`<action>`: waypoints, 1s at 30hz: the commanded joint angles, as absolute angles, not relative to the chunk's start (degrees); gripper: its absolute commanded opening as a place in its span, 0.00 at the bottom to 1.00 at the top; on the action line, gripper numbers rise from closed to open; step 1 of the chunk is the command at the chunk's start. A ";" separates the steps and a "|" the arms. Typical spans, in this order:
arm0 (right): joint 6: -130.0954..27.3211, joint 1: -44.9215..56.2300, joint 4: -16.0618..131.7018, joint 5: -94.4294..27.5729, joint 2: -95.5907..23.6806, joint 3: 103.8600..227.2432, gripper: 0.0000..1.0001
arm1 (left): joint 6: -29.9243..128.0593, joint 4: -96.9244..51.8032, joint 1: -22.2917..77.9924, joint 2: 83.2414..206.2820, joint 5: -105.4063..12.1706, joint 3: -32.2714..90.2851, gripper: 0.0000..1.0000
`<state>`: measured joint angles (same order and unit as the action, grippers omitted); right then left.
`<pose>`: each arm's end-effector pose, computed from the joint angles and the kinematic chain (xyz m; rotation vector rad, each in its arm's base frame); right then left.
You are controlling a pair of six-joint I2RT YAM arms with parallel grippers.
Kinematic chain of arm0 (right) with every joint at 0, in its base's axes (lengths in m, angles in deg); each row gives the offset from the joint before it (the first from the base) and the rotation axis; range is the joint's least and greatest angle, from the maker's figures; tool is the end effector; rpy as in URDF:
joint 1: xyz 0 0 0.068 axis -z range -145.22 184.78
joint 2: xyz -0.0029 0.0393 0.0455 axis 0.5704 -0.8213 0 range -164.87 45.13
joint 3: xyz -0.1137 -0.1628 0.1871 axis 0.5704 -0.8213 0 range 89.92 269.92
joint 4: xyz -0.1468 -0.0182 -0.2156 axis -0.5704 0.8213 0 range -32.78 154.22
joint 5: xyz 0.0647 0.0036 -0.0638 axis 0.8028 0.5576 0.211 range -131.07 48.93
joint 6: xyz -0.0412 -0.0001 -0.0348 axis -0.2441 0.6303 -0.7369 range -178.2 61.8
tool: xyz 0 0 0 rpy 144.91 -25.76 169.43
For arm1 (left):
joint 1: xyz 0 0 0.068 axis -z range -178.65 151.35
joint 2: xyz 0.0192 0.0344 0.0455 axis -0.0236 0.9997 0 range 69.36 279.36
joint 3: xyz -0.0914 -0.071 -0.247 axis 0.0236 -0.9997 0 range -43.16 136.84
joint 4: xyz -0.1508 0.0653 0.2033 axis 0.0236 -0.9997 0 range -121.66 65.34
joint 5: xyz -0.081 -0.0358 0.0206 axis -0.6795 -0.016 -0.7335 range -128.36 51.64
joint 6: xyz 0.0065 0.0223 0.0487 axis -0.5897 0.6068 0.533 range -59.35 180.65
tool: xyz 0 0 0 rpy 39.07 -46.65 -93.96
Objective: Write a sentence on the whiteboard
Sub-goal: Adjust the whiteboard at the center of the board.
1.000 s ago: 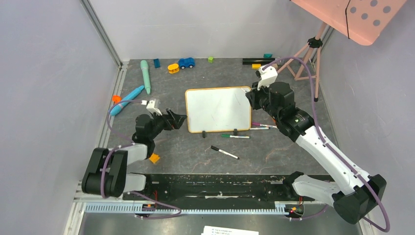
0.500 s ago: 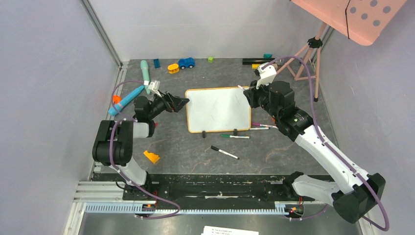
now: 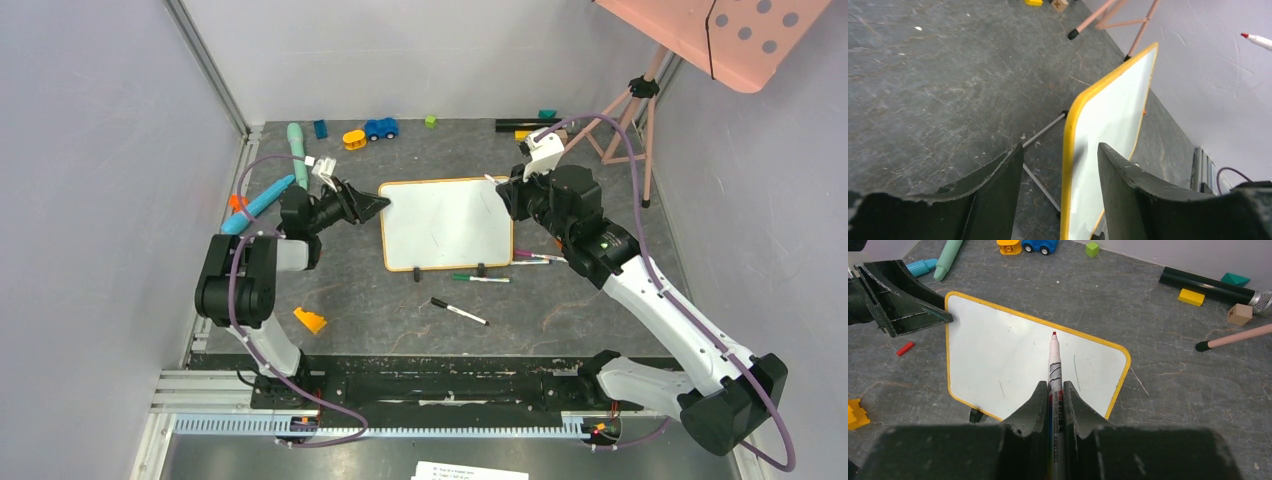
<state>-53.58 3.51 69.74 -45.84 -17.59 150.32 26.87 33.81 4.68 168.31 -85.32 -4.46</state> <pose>0.2171 0.1283 0.3702 -0.3673 1.8071 0.3640 0.3309 -0.0453 0.1883 0.2276 1.7022 -1.1403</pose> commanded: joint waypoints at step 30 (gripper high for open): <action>-52.90 3.66 66.54 -45.11 -14.63 148.06 0.00 | 24.97 40.20 6.35 164.57 -88.86 -15.04 0.16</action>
<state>-53.32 3.51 69.41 -45.80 -16.13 148.37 22.93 43.10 5.38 167.07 -87.46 -13.80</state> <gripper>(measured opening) 0.120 0.196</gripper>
